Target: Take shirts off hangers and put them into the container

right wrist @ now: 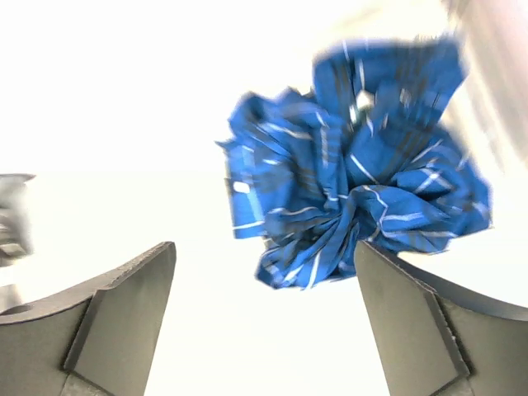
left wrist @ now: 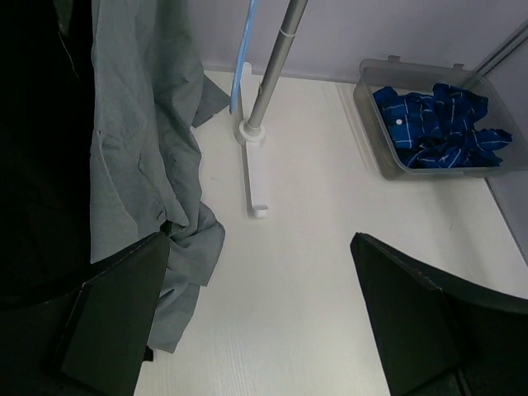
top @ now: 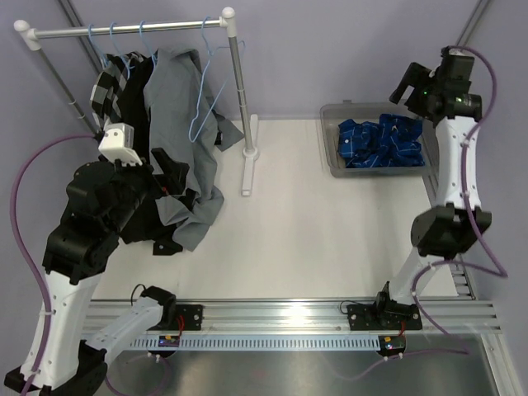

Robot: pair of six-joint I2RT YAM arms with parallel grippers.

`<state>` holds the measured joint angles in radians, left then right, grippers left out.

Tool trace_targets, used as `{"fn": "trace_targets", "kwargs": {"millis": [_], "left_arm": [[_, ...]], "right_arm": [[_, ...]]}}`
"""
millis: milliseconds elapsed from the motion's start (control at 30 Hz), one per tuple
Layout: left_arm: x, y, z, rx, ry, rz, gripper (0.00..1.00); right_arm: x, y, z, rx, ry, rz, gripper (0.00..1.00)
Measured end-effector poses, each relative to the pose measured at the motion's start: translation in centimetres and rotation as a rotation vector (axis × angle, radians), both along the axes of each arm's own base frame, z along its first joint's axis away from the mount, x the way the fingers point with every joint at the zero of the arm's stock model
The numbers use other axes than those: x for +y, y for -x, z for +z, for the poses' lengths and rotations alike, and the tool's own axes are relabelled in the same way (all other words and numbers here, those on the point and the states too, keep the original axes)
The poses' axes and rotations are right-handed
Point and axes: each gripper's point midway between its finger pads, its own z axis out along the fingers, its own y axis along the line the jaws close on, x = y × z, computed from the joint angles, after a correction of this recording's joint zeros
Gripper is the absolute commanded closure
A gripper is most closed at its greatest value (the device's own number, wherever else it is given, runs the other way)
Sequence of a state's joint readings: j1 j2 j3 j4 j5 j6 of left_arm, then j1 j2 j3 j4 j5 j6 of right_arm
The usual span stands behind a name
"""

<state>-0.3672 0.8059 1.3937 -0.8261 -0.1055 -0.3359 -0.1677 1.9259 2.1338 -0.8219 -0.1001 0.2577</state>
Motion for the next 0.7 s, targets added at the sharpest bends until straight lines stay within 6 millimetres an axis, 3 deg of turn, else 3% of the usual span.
{"fn": "trace_targets", "kwargs": {"millis": [133, 200, 300, 400, 533, 700], "left_arm": [[-0.1, -1.6, 1.9, -0.014, -0.017, 0.022, 0.01], [0.0, -2.7, 3.0, -0.023, -0.037, 0.041, 0.01], [0.3, -5.0, 5.8, -0.065, -0.078, 0.083, 0.01], [0.7, -7.5, 7.7, -0.094, -0.112, 0.132, 0.01], [2.0, -11.2, 8.1, -0.084, -0.167, 0.205, 0.01], [5.4, -16.1, 4.4, 0.033, -0.202, 0.306, 0.06]], "right_arm": [[1.8, 7.8, 11.1, -0.239, 0.027, 0.023, 0.01], [2.8, 12.0, 14.8, -0.346, 0.039, 0.038, 0.0], [4.1, 17.8, 17.2, -0.449, 0.05, 0.056, 0.0], [5.2, 21.3, 17.8, -0.513, 0.045, 0.084, 0.01], [6.5, 22.8, 15.4, -0.507, -0.002, 0.123, 0.01], [8.1, 22.8, 11.5, -0.426, -0.058, 0.174, 0.01]]}}
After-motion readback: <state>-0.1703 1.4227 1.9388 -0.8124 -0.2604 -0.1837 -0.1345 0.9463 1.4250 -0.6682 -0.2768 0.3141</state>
